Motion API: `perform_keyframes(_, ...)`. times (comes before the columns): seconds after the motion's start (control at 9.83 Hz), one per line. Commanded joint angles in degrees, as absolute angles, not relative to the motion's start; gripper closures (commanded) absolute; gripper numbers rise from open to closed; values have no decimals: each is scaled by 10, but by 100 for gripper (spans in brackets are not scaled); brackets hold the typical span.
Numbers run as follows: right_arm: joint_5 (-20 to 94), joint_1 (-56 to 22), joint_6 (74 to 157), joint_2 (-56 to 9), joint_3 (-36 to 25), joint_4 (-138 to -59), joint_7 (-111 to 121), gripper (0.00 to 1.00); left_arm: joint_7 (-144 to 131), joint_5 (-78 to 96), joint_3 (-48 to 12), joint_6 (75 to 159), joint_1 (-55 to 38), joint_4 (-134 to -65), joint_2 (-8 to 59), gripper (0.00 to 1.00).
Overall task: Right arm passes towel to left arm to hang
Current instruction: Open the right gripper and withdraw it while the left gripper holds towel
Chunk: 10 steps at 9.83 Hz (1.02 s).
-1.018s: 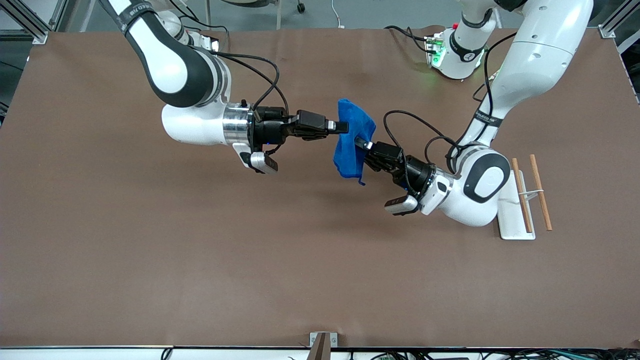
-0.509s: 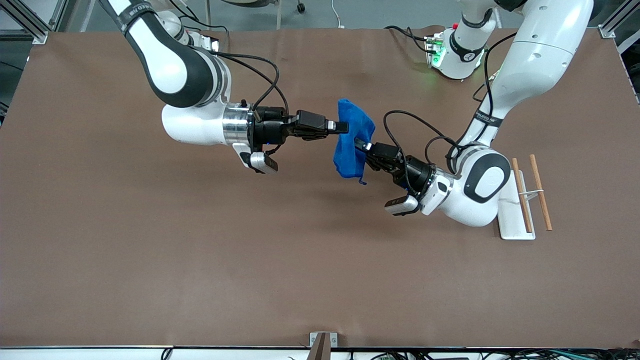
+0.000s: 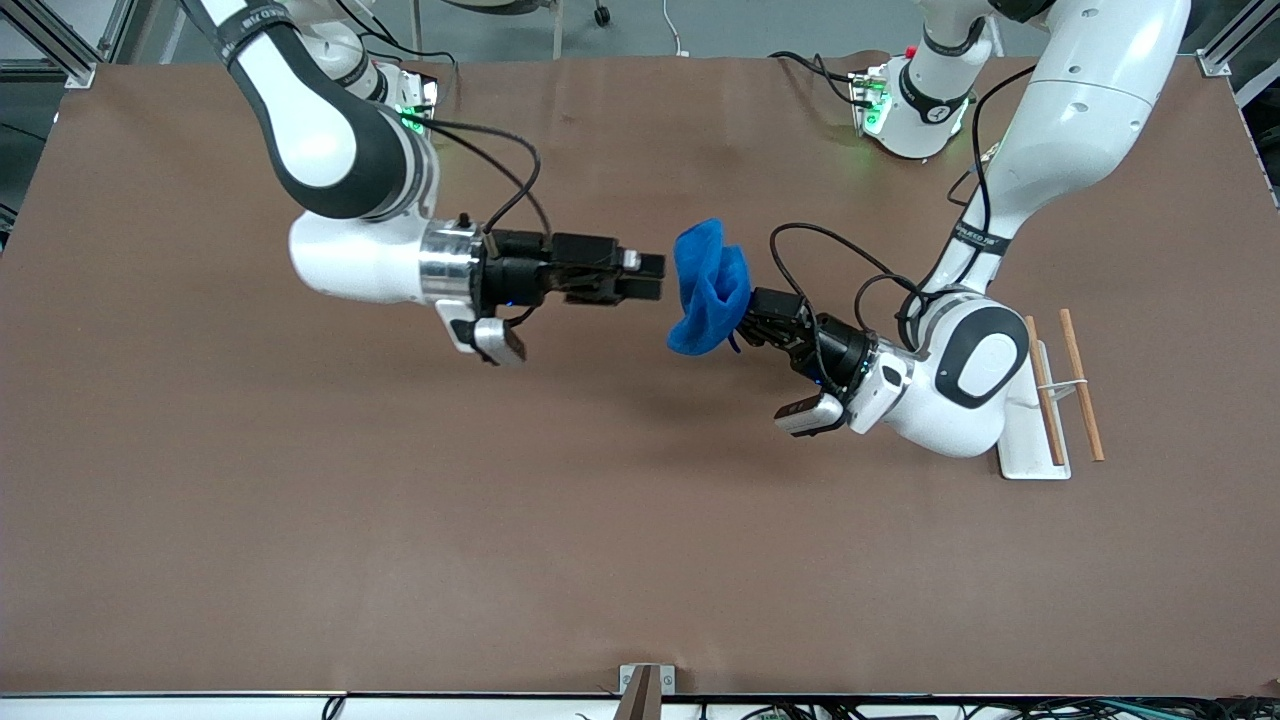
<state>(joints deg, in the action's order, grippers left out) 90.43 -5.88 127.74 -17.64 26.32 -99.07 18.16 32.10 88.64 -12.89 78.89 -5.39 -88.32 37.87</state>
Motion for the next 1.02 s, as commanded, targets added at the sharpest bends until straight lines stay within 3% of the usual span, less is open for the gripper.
perform_keyframes(0.0,771,4,1234,-172,269,-977,142,0,329,804,-124,811,-50,-854,388,100)
perform_keyframes(0.71,370,140,1203,-168,268,-957,140,0,313,504,-102,821,-20,-753,380,100)
perform_keyframes(0.92,203,162,1199,-164,266,-951,93,0,314,380,-101,821,-8,-728,362,100)
